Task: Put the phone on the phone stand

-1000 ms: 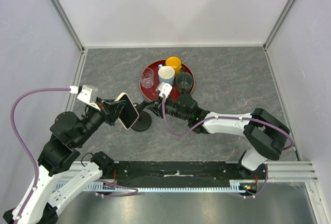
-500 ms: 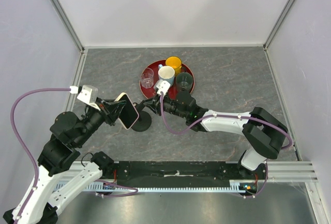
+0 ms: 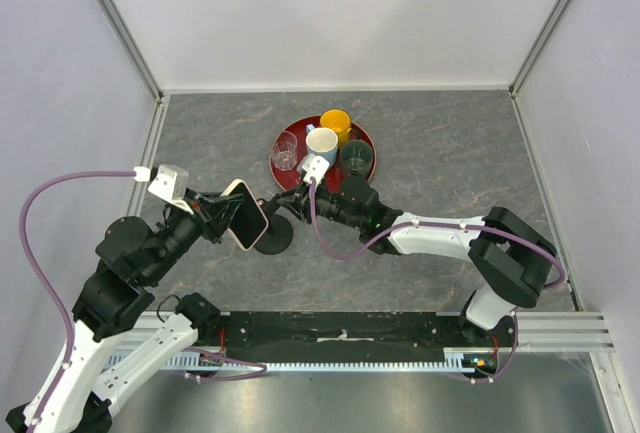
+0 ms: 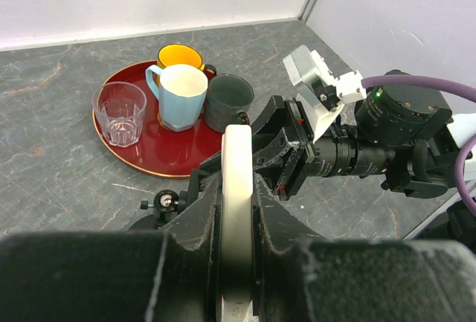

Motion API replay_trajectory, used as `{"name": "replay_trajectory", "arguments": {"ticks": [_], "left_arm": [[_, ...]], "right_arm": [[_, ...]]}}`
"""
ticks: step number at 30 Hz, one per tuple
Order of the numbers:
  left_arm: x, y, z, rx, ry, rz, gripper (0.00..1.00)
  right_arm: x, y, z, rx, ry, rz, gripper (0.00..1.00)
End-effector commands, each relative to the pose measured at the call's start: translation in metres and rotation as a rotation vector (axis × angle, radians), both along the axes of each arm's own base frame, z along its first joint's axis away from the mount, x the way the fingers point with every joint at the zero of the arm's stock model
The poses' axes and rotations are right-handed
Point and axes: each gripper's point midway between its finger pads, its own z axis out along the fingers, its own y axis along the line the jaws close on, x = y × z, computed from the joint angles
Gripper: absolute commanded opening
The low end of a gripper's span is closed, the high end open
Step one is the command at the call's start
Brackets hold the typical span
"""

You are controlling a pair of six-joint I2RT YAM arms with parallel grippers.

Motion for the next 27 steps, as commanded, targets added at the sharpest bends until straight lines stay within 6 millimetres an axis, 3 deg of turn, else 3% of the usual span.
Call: {"name": "replay_trajectory", "arguments": {"ticks": [1, 9, 15, 21, 24, 25, 27], "left_arm": [[-0.005, 0.001, 0.035, -0.086, -0.072, -0.006, 0.02], [-0.004, 0.001, 0.035, -0.081, -0.074, -0.006, 0.02], [-0.004, 0.000, 0.034, -0.079, -0.073, -0.009, 0.02], [-0.003, 0.000, 0.032, -0.076, -0.069, -0.007, 0.02], [-0.003, -0.002, 0.033, -0.072, -0.070, -0.013, 0.02], [-0.002, -0.004, 0.032, -0.068, -0.066, -0.022, 0.02], [-0.002, -0.008, 0.033, -0.056, -0.077, -0.042, 0.02]], "right_arm": [[-0.004, 0.003, -0.003, -0.011, 0.004, 0.023, 0.32], [-0.004, -0.002, -0.004, -0.019, 0.006, 0.008, 0.37], [-0.004, 0.001, -0.009, -0.028, 0.009, 0.017, 0.33], [-0.001, 0.003, -0.002, -0.015, 0.000, 0.011, 0.21], [0.002, 0.005, 0.002, -0.020, 0.004, 0.000, 0.09], [0.002, 0.005, -0.001, -0.033, 0.018, -0.001, 0.00], [0.001, 0.005, 0.002, -0.034, 0.024, 0.006, 0.00]]}}
